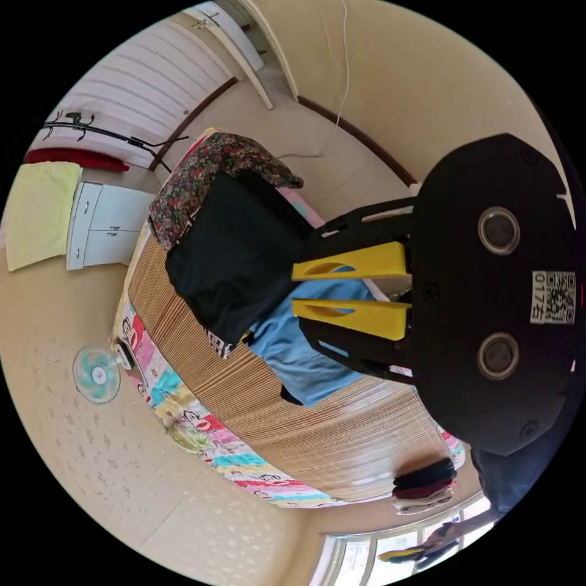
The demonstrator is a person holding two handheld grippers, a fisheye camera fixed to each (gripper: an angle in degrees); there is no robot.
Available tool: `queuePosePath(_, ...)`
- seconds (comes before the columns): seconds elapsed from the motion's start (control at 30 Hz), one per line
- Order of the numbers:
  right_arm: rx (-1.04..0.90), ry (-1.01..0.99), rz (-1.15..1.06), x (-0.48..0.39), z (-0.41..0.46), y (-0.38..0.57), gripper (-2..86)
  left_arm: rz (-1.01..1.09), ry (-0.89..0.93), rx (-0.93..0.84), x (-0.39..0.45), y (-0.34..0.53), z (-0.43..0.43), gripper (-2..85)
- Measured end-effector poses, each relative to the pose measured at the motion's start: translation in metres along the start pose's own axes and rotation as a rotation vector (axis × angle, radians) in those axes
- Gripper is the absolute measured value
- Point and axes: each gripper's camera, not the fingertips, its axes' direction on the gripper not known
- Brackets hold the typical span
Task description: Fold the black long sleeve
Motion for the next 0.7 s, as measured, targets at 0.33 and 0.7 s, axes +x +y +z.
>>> queuePosePath(0.33, -0.250, -0.010, 0.118, 0.025, 0.065, -0.059, 4.5, -0.018, -0.121, -0.142, 0.023, 0.027, 0.052, -0.2)
queuePosePath(0.7, 0.228, -0.444, -0.050, -0.029, -0.130, -0.015, 1.3, 0.020, -0.012, -0.095, -0.002, 0.003, 0.052, 1.0)
